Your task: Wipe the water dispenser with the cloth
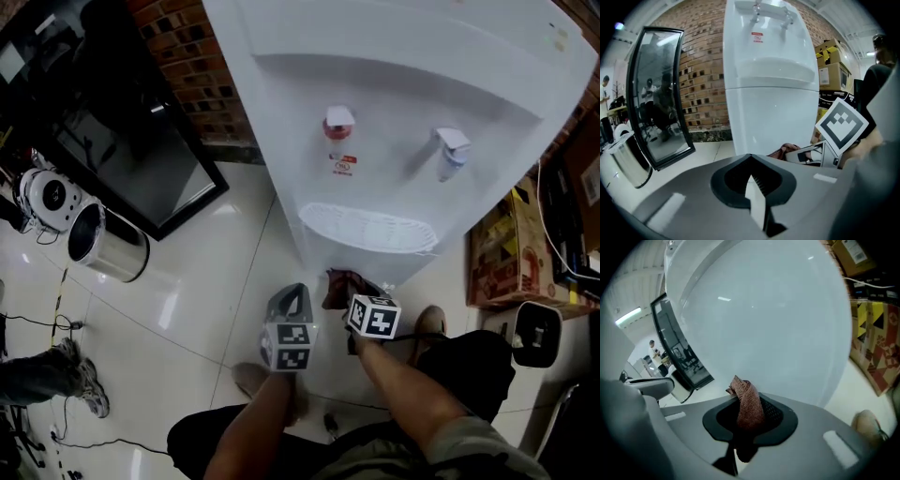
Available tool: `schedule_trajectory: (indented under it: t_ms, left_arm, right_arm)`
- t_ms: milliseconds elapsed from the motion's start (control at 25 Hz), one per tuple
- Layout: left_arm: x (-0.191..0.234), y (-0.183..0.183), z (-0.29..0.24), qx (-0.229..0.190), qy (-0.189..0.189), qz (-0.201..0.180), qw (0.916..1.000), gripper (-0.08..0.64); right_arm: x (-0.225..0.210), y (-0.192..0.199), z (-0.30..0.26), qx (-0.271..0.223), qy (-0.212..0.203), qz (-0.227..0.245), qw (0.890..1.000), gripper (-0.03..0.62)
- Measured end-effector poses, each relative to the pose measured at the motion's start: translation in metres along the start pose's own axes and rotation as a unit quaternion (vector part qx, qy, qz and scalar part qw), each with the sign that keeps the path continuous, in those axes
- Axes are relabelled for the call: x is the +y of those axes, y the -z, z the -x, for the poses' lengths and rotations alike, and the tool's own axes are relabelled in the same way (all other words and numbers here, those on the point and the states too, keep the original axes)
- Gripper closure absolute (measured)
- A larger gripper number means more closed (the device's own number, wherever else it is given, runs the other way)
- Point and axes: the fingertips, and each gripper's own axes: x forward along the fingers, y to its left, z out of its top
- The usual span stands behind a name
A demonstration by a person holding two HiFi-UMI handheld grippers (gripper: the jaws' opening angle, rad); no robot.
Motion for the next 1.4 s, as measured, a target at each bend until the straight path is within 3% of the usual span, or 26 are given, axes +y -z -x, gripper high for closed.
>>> schedule_trajectory:
  t_ms: [280, 480, 720, 1080, 1400]
  left_arm:
    - [0.053, 0.027, 0.004, 0.024, -0.043, 0.038, 0.9981, 0.560]
    - [0.067, 0.038, -0.001, 0.038, -0.044, 0.047, 0.9972, 0.560]
    - [0.069, 0.037, -0.009, 0.040, -0.042, 0.047, 0.9972, 0.560]
    - [0.023, 0.011, -0.024, 0.029, -0.004, 0.005, 0.9996, 0.560]
    - [-0.028, -0.002, -0.043, 0.026, 0.029, -0.027, 0.9989, 0.560]
  right_arm:
    - [0.057, 0.032, -0.066, 0.050, -0.044, -0.012, 0.998, 0.515]
    - [0.064, 0.050, -0.101, 0.068, -0.034, -0.028, 0.997, 0.515]
    - [0.055, 0.044, -0.107, 0.063, -0.016, -0.039, 0.997, 0.515]
    - [-0.008, 0.037, -0.067, 0.068, 0.018, -0.015, 0.997, 0.517]
    - [-0.074, 0.032, -0.025, 0.067, 0.064, -0.028, 0.995, 0.515]
